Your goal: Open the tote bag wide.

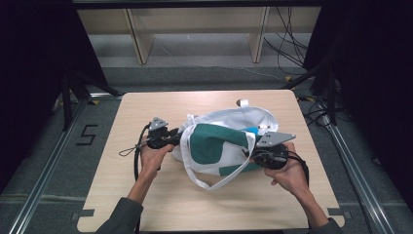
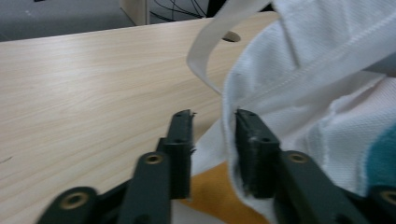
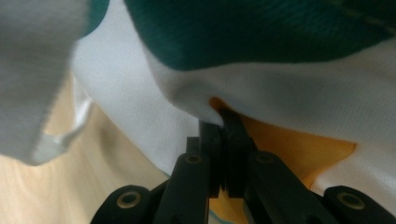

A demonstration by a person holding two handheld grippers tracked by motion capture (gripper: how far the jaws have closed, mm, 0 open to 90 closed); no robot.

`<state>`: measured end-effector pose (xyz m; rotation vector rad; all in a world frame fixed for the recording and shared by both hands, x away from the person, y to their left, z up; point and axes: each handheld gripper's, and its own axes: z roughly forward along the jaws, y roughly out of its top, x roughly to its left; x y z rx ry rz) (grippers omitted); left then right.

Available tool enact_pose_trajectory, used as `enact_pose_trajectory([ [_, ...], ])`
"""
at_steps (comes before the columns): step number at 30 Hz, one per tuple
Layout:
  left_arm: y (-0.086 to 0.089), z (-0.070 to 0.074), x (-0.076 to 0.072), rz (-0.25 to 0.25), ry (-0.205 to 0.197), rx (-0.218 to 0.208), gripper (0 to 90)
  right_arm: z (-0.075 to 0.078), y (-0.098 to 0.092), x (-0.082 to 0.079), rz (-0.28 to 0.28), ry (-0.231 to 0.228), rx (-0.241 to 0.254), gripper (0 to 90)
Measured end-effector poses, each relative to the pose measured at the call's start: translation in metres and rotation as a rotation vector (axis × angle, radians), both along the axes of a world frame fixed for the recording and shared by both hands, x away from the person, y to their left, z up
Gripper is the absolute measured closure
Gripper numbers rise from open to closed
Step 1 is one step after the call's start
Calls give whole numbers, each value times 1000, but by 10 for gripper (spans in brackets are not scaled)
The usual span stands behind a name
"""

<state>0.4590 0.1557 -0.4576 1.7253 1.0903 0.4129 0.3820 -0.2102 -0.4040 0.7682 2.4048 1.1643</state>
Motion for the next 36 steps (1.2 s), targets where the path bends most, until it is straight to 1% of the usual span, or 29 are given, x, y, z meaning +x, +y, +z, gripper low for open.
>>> enact_pose_trajectory([
  [1,10,8,-3,19,7,-45,492,3,-2,1,-16,12,24,894],
  [3,21,21,-10,41,-17,-77,449,5,-5,0,-31,11,46,894],
  [4,21,21,-10,41,-17,-77,447,5,-5,0,-31,11,46,894],
  [5,30,35,-21,46,-53,-81,427,7,-8,3,-30,-5,56,894],
  [6,30,35,-21,46,-53,-81,409,7,-8,3,-30,-5,56,894],
  [8,35,49,-37,31,-75,-83,406,6,-8,3,-41,2,77,894],
  [9,36,55,-47,10,-87,-79,400,8,-9,4,-32,-2,74,894],
  [10,36,58,-53,-17,-100,-72,395,8,-9,3,-51,-9,87,894],
  [11,29,61,-71,-70,-71,-94,395,10,-9,4,-47,-8,91,894],
  [12,22,61,-78,-104,-58,-127,395,10,-9,3,-55,-6,95,894],
  [13,15,60,-83,-139,-49,-141,394,12,-11,5,-40,-18,83,894],
  [15,-2,56,-90,-207,-18,-160,393,12,-10,5,-60,-33,102,893],
  [16,-2,56,-90,-207,-18,-160,397,12,-10,5,-60,-33,102,893],
  [17,-21,50,-92,-260,-5,-148,408,14,-11,4,-59,-30,98,894],
  [18,-30,48,-91,-281,-9,-126,427,14,-12,5,-52,-20,101,893],
  [19,-30,48,-91,-281,-9,-126,493,14,-12,5,-52,-20,101,893],
  [20,-45,42,-87,-295,-56,-74,595,15,-13,5,-64,-29,116,894],
  [22,-57,37,-83,-264,-90,-6,758,16,-15,6,-68,-47,120,894],
  [23,-60,37,-81,-264,-113,30,802,17,-16,5,-71,-35,124,894],
  [24,-63,36,-78,-266,-126,53,824,19,-17,5,-72,-48,134,894],
  [25,-65,34,-75,-262,-130,58,832,21,-18,6,-55,-59,136,894],
  [27,-68,28,-71,-269,-146,89,839,21,-20,7,-52,-61,159,894],
  [28,-68,28,-71,-269,-146,89,842,21,-20,7,-52,-61,159,894],
  [29,-71,21,-71,-273,-148,130,843,18,-18,6,-60,-68,156,895],
  [31,-73,15,-72,-267,-159,171,843,13,-17,8,-44,-66,136,895],
  [32,-73,15,-72,-267,-159,171,844,13,-17,8,-44,-66,136,895],
  [33,-76,11,-71,-265,-169,221,843,7,-14,8,-41,-53,121,895],
  [35,-78,6,-67,-255,-156,220,844,4,-12,9,-47,-58,116,895],
  [36,-79,5,-64,-249,-161,227,843,1,-10,11,-48,-64,79,894],
])
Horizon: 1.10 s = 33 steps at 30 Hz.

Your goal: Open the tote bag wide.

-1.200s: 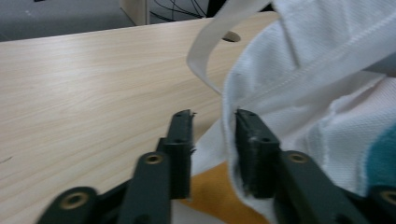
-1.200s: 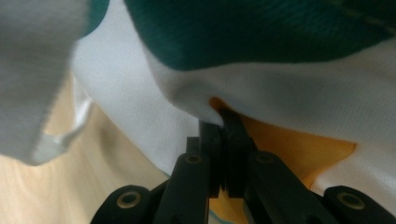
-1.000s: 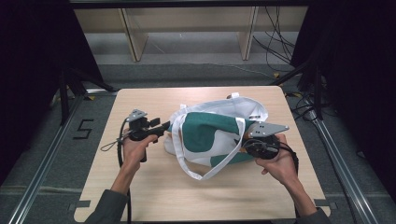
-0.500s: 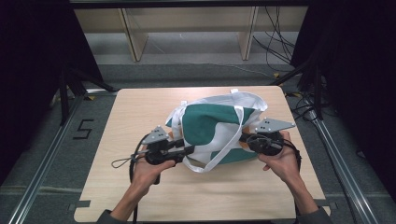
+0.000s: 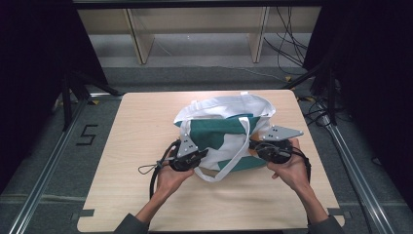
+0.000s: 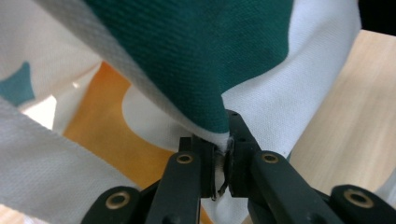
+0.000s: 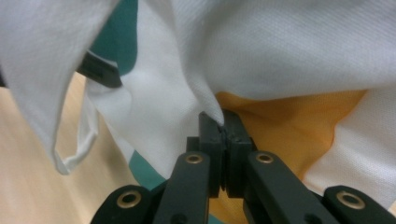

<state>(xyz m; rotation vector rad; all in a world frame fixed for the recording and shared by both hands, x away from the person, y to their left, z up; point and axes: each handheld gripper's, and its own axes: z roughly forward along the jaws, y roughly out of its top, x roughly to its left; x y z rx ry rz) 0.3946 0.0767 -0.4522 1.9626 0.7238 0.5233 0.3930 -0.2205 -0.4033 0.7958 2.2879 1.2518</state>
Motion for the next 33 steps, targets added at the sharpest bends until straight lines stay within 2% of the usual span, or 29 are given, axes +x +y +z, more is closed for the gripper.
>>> enact_pose_trajectory([
  [2,-3,2,2,38,-6,-11,843,-4,2,3,-14,-3,11,894],
  [3,-4,6,0,37,-20,-16,846,-2,2,1,-33,29,31,894],
  [4,-3,12,-2,28,-38,-13,847,1,0,2,-20,-1,24,894],
  [5,-2,22,-8,14,-67,-20,849,6,-1,0,-26,-2,41,895],
  [6,-2,31,-12,11,-89,-41,850,16,-6,0,-12,-57,58,895],
  [7,-1,38,-16,2,-104,-49,851,24,-9,-3,-36,-82,94,896],
  [8,-2,42,-18,-4,-110,-57,851,33,-13,-4,-34,-111,107,896],
  [9,-6,45,-23,-17,-129,-63,851,39,-16,-6,-40,-111,116,896],
  [10,-8,46,-25,-29,-123,-70,852,46,-20,-6,-46,-144,122,896],
  [11,-12,47,-28,-36,-121,-75,852,48,-22,-6,-48,-152,113,896],
  [12,-14,48,-29,-42,-126,-66,852,48,-23,-5,-63,-160,124,896],
  [14,-17,46,-28,-45,-133,-63,851,47,-24,-7,-82,-106,158,896],
  [15,-17,46,-25,-37,-133,-58,851,46,-26,-4,-77,-117,168,896],
  [16,-15,44,-22,-25,-134,-53,851,46,-26,-4,-76,-104,161,897],
  [17,-14,41,-19,-8,-138,-43,851,44,-25,-2,-59,-124,168,897],
  [18,-12,37,-16,1,-133,-45,851,43,-22,-3,-65,-129,165,897],
  [19,-10,29,-12,19,-121,-46,851,41,-20,-3,-59,-129,151,897],
  [21,-10,15,-8,21,-106,-15,851,34,-10,-1,-48,-136,95,897],
  [23,-10,2,-6,27,-113,52,850,20,1,2,-46,-120,39,897],
  [24,-10,-3,-3,27,-120,104,850,14,4,3,-53,-111,24,897],
  [25,-10,-14,2,30,-99,132,849,4,9,5,-56,-84,-4,897],
  [26,-9,-24,6,38,-54,139,849,-8,14,10,-54,-71,-32,897],
  [28,-7,-38,12,38,-27,176,848,-24,20,15,-54,-37,-71,897],
  [30,-8,-44,15,37,3,182,847,-37,25,20,-49,-11,-110,896],
  [32,-9,-42,14,37,-7,207,846,-43,27,22,-55,20,-118,895],
  [33,-11,-42,12,35,-18,218,845,-44,26,23,-47,21,-127,896],
])
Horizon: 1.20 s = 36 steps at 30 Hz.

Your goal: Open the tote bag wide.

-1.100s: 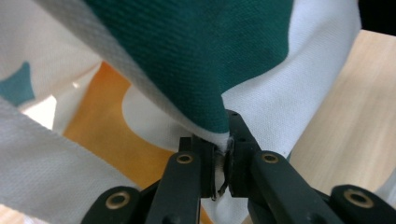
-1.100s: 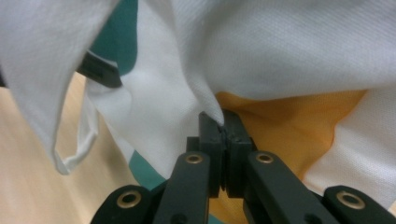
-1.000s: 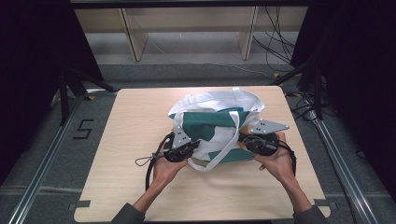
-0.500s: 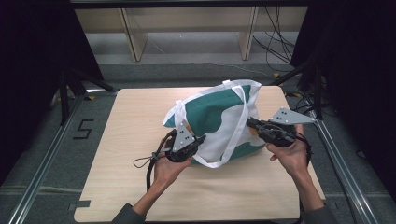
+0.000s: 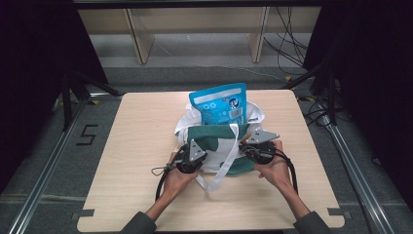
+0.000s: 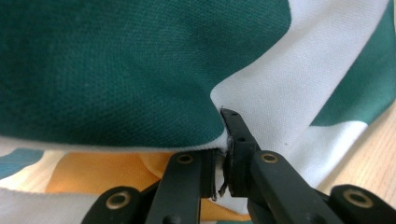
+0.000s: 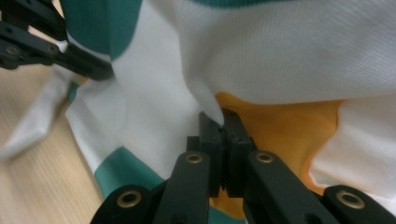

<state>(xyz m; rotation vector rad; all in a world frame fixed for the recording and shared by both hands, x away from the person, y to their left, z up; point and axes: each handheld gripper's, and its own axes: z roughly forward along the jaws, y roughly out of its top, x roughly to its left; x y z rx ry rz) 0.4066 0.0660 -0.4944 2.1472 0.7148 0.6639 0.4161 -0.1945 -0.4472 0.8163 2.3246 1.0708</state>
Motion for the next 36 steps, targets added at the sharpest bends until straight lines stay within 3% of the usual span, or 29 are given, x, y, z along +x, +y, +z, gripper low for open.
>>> enact_pose_trajectory([
  [1,0,0,-1,-7,3,12,843,-2,-2,0,2,6,5,895],
  [4,3,0,-3,-10,31,-23,825,-10,-6,-5,8,39,8,895],
  [7,7,2,-10,-30,71,-58,707,-17,-11,-9,3,78,23,894],
  [8,9,5,-15,-41,98,-104,672,-18,-12,-10,1,82,24,894],
  [10,15,18,-25,-51,109,-141,600,-20,-15,-10,10,76,19,894],
  [11,19,24,-30,-55,111,-150,585,-22,-14,-12,-2,86,40,894],
  [12,25,35,-36,-63,109,-196,586,-22,-16,-11,5,93,38,894],
  [14,40,56,-43,-99,92,-283,665,-22,-17,-12,11,96,43,894],
  [15,45,64,-45,-93,96,-315,674,-21,-17,-13,5,87,37,893],
  [16,51,77,-47,-87,69,-339,692,-22,-16,-15,-1,107,44,894],
  [17,54,84,-47,-88,43,-333,727,-22,-18,-15,10,84,31,893],
  [19,57,99,-40,-65,4,-326,802,-24,-18,-17,6,99,38,893],
  [22,53,104,-24,-27,1,-368,861,-24,-19,-18,10,78,30,893],
  [24,49,107,-11,-13,-1,-403,881,-23,-19,-21,1,106,35,893],
  [25,46,110,-4,-6,-4,-415,884,-25,-19,-20,5,80,34,892],
  [27,39,114,8,8,-9,-422,886,-26,-20,-20,7,90,32,891],
  [30,22,104,19,-19,40,-388,885,-27,-20,-23,1,96,37,890],
  [31,13,93,19,-33,68,-360,884,-27,-20,-23,1,95,38,890],
  [33,6,74,16,-54,86,-297,883,-28,-21,-23,2,97,35,889],
  [34,2,56,14,-61,121,-267,884,-29,-21,-22,20,83,22,889],
  [35,1,41,14,-67,139,-240,885,-30,-21,-23,10,108,21,888],
  [36,2,29,14,-65,162,-218,887,-32,-21,-22,20,103,12,887],
])
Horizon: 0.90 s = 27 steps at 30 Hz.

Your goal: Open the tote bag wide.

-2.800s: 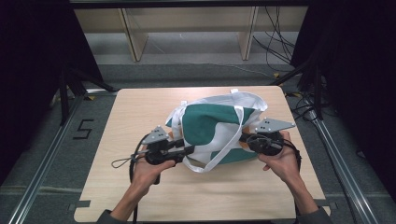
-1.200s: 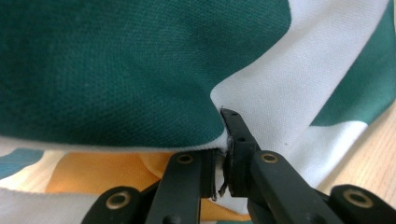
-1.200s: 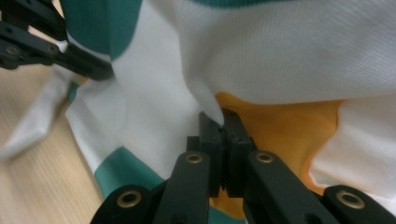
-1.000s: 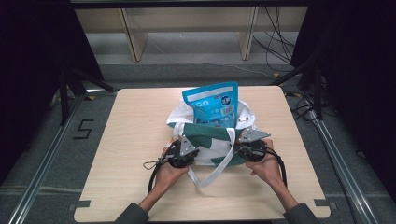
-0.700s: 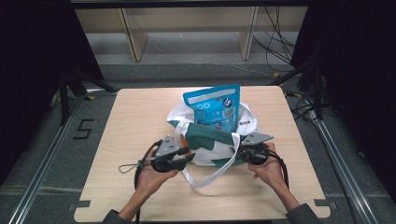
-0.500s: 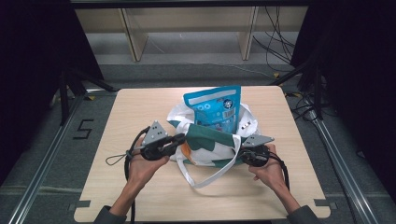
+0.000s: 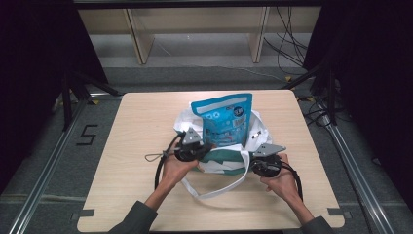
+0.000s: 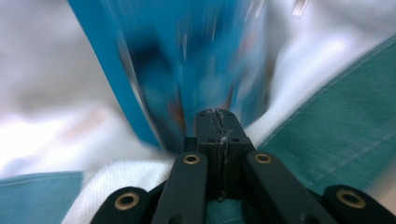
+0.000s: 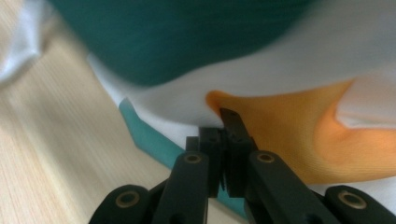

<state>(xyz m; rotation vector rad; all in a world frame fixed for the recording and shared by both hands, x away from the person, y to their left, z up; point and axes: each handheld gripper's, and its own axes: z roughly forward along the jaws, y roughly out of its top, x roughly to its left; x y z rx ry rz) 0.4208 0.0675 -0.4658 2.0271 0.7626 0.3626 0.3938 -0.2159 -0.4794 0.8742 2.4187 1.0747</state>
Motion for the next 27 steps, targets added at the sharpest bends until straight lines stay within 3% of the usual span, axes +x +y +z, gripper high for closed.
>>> enact_pose_trajectory([
  [2,1,-17,3,21,21,-5,890,-5,1,0,0,11,-15,882],
  [4,1,-24,4,35,6,39,893,-5,3,-2,-5,31,-26,864],
  [8,-1,-27,2,29,-35,103,894,7,-6,-6,3,57,32,845],
  [10,-2,-26,1,32,-22,103,895,28,-19,-12,-3,32,84,839],
  [14,-4,-24,-1,39,-46,114,896,75,-46,-23,-59,-84,196,833],
  [15,-5,-24,-2,40,-46,124,896,88,-51,-23,-72,-136,219,821],
  [16,-4,-22,0,28,-55,133,895,96,-53,-25,-90,-109,231,815],
  [17,-5,-23,-1,42,-41,115,896,105,-54,-18,-102,-148,236,802],
  [20,-4,-21,-1,31,-63,132,895,112,-51,-1,-129,-165,264,739],
  [24,-4,-21,0,34,-57,117,896,109,-41,18,-168,-107,268,643],
  [27,-3,-19,-1,27,-64,122,895,102,-33,33,-180,-59,244,666],
])
